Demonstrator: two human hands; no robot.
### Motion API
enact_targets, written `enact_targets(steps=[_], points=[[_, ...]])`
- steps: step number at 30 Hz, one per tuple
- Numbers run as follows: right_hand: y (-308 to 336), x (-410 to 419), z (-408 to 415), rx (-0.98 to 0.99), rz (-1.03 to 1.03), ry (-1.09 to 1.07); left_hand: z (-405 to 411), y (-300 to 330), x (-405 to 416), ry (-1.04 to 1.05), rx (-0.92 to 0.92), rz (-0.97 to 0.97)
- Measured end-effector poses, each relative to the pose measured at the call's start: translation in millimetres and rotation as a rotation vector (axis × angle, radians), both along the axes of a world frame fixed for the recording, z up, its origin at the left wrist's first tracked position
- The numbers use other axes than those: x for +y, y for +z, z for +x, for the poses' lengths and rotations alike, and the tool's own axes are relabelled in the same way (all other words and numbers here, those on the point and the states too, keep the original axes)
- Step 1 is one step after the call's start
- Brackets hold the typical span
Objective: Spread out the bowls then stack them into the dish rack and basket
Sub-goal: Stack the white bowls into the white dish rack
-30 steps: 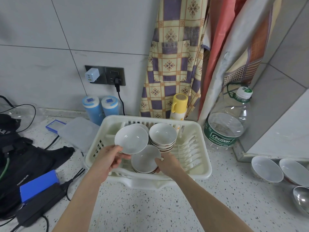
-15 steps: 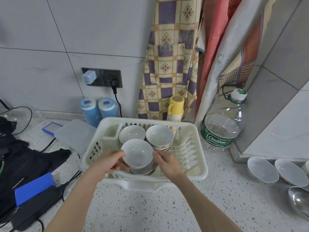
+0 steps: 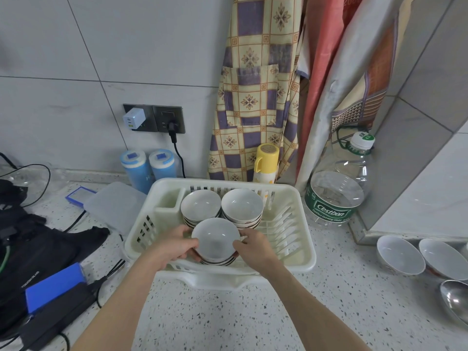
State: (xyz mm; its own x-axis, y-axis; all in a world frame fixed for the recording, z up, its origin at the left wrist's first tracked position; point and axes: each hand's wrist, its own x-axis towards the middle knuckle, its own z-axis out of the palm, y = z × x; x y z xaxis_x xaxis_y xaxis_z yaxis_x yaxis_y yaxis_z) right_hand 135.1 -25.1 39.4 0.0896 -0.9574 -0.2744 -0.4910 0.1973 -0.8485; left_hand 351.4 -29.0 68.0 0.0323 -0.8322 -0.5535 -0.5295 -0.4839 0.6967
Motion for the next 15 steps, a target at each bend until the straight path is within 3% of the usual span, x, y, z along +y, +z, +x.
enact_targets(steps=[15], points=[[-7,-3,1,0.074,0.022,0.029,-9,-12,-4,0.02,-0.146,-0.03]])
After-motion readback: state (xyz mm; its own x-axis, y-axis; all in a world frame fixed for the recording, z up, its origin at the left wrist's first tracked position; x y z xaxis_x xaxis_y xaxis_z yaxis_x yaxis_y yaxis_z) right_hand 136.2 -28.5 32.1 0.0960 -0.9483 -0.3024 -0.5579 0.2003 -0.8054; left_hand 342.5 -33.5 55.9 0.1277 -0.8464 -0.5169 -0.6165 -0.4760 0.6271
